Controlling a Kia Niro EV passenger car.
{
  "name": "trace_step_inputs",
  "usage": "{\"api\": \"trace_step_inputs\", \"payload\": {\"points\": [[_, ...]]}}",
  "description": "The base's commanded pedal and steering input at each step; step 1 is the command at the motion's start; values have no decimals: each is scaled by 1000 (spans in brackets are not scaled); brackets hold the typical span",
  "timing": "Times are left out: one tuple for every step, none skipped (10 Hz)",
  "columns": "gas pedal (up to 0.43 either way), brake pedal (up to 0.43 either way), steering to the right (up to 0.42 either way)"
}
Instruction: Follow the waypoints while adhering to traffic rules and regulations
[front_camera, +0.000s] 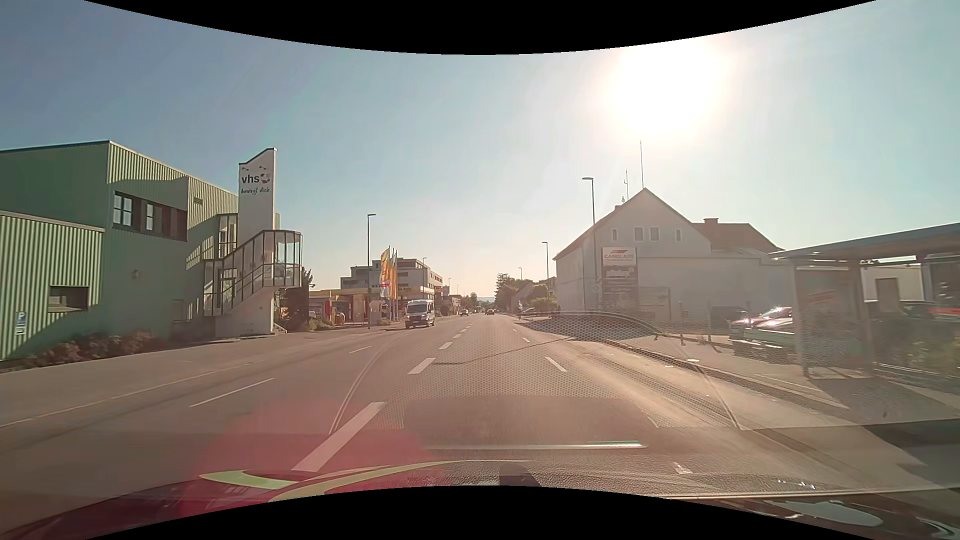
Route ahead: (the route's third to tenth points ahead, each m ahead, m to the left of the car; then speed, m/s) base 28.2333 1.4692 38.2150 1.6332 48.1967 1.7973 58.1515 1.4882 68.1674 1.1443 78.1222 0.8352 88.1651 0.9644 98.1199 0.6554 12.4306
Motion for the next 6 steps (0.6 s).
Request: {"api": "trace_step_inputs", "payload": {"points": [[110,0,0],[110,0,0],[110,0,0],[110,0,0],[110,0,0],[110,0,0]]}}
